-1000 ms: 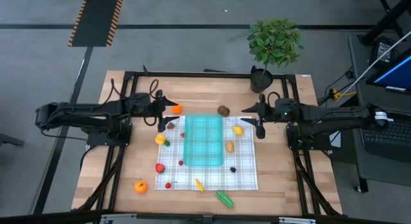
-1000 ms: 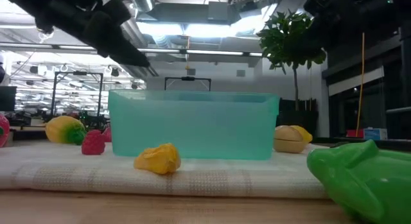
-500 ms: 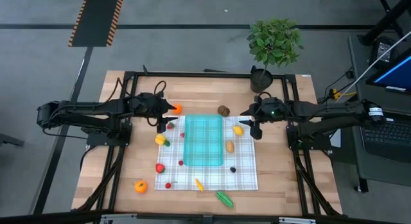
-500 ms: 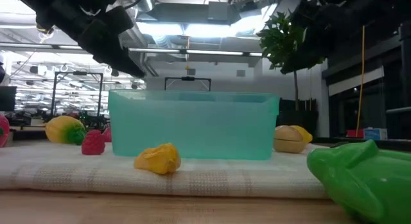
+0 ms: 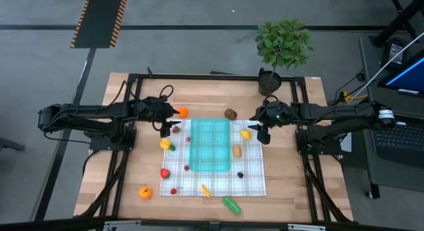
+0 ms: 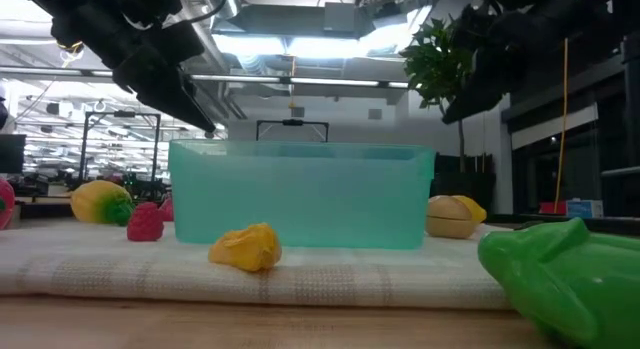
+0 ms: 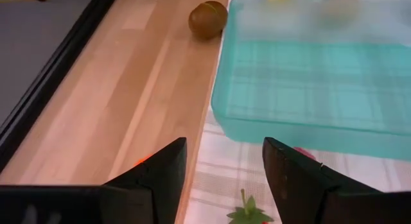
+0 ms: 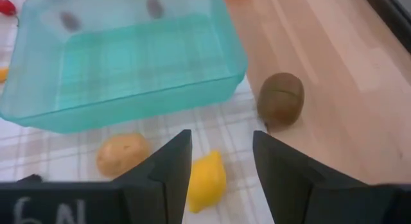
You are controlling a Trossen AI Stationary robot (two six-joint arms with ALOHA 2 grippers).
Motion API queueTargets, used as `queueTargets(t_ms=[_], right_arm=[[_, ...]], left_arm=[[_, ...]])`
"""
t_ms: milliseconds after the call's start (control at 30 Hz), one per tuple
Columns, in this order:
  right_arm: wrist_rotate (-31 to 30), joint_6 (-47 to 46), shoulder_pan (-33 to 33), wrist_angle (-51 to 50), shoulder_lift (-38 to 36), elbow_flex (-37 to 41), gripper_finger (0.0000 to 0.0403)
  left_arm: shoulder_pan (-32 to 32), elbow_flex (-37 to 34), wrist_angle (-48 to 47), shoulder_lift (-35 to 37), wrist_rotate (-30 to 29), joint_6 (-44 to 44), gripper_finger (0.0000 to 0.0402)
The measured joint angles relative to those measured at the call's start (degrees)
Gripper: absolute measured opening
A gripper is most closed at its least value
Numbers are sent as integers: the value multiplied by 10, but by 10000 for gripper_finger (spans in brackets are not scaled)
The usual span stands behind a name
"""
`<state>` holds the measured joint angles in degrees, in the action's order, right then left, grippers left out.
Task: Pick and placing Produce into tupperware
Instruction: Put the yellow lemon into the blue bin
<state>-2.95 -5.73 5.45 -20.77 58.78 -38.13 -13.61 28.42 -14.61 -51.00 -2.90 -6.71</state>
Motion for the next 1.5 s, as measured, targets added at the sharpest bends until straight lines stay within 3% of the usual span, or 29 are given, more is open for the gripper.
queueTargets(t_ms=[200,600,833,1200,1500], right_arm=[[-20,3,0,1,0,0,182],[-19,0,0,-20,0,0,311],[15,-17,-1,-30,29,0,317],[17,-42,-24,-26,139,0,317],[17,-102,-27,-18,179,0,317]], left_arm=[[0,0,0,0,-23,-29,200],[0,0,1,0,-54,-29,195],[0,0,1,0,-54,-28,195],[0,-1,1,0,-54,-29,195],[0,-1,1,0,-55,-29,195]])
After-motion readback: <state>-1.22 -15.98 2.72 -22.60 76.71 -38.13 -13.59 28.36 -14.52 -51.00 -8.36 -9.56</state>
